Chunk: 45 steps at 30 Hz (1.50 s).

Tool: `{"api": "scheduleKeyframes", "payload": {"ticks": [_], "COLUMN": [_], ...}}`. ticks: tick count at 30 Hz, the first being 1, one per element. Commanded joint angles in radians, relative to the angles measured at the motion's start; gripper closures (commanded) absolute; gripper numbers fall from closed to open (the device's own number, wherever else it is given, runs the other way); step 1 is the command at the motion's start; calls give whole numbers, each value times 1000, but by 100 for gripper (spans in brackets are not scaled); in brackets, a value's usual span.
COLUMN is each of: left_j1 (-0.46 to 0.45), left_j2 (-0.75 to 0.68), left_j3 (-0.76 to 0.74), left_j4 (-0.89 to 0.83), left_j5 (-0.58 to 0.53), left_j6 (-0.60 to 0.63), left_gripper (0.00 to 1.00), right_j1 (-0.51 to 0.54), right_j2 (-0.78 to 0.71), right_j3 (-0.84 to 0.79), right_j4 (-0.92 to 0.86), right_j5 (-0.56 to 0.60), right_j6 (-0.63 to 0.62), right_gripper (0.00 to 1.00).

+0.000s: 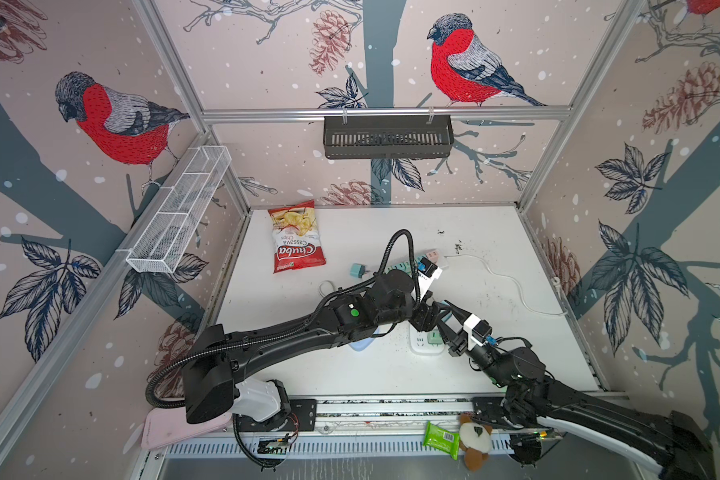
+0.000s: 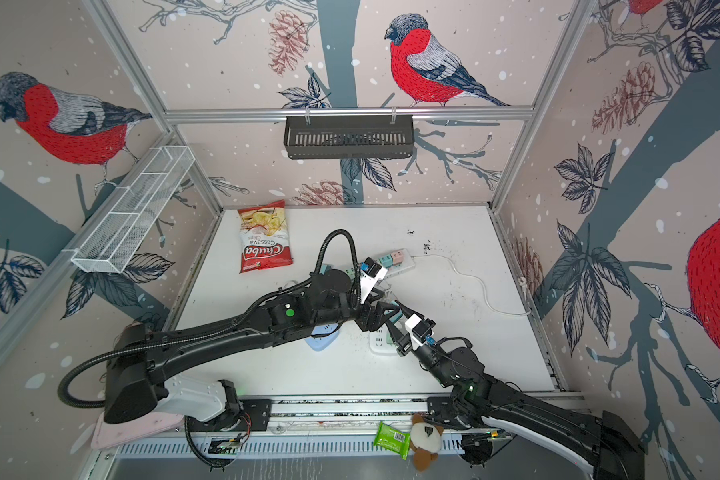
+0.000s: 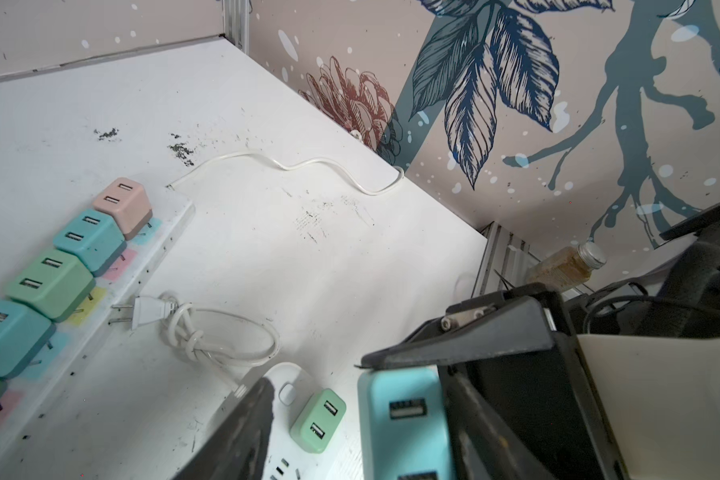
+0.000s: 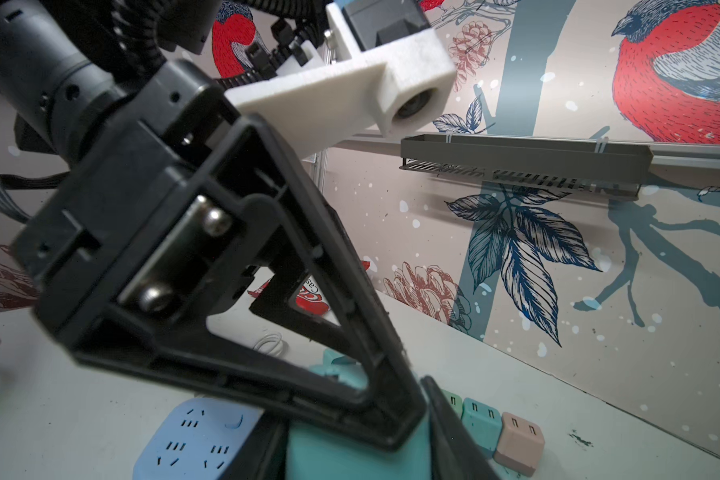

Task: Insert the plug
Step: 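Grasp the teal adapter with the left gripper from the right gripper, then open the right gripper and draw back while left carries the adapter toward the white socket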

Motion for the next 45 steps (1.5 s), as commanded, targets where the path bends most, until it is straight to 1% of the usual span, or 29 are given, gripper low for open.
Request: {"api": "scheduleKeyframes", "payload": {"ticks": [1, 7, 11, 13, 17, 18, 19, 22, 25, 26, 27, 29, 32, 33, 34, 35, 37, 38, 39, 40, 42, 43, 44, 45], "left_j1": [-1, -2, -3, -4, -5, -5, -4, -4, -3, -4, -4, -4, -1, 3, 5, 8, 11, 12, 11, 12, 10, 9, 9, 9], "left_j2": [16, 21, 38, 49, 80, 89, 98, 117, 111, 108, 102, 84, 48, 29, 10, -16, -71, -104, -143, -180, -273, -315, -357, -392], "left_j3": [29, 38, 55, 64, 83, 89, 95, 112, 104, 103, 103, 100, 76, 60, 43, 21, -25, -55, -90, -157, -282, -338, -390, -436], "left_j4": [-83, -138, -189, -205, -220, -224, -232, -255, -239, -239, -238, -238, -223, -210, -195, -177, -149, -132, -100, -55, 70, 121, 161, 188], "left_j5": [-13, 5, 8, 14, 37, 48, 53, 28, 33, 33, 29, -9, -82, -104, -120, -139, -170, -191, -209, -212, -176, -160, -127, -70], "left_j6": [17, 35, 49, 58, 69, 77, 81, 73, 72, 77, 79, 74, 64, 69, 75, 85, 120, 141, 171, 209, 344, 383, 433, 492], "left_gripper": [37, 35, 37, 39, 46, 49, 55, 77, 92, 97, 100, 100, 100, 100, 100, 100, 100, 100, 100, 100, 100, 100, 100, 100], "right_j1": [3, 3, 3, 4, 4, 3, 4, 3, 4, 3, 4, 4, 1, 1, -2, -7, -18, -27, -36, -45, -66, -76, -93, -117], "right_j2": [-9, -9, -5, -2, -3, -5, -6, -8, -11, -11, -12, -15, -27, -32, -40, -47, -66, -79, -89, -100, -123, -133, -144, -153], "right_j3": [-23, -21, -40, -44, -48, -52, -55, -57, -49, -52, -56, -66, -79, -86, -86, -85, -85, -89, -95, -101, -107, -102, -98, -95], "right_j4": [64, 52, 81, 83, 86, 91, 97, 93, 78, 89, 99, 117, 126, 132, 128, 122, 110, 106, 105, 104, 99, 87, 73, 65], "right_j5": [-1, 14, 0, -3, 5, 1, -4, -2, 7, 13, 15, 21, 45, 64, 82, 98, 111, 107, 99, 98, 118, 133, 155, 176], "right_j6": [-20, -32, -41, -48, -60, -62, -63, -56, -56, -55, -52, -38, -15, -16, -12, -10, 1, 10, 17, 25, 45, 60, 76, 102], "right_gripper": [97, 98, 97, 97, 97, 97, 97, 97, 95, 92, 85, 60, 37, 25, 19, 16, 15, 13, 11, 9, 6, 4, 3, 1]}}
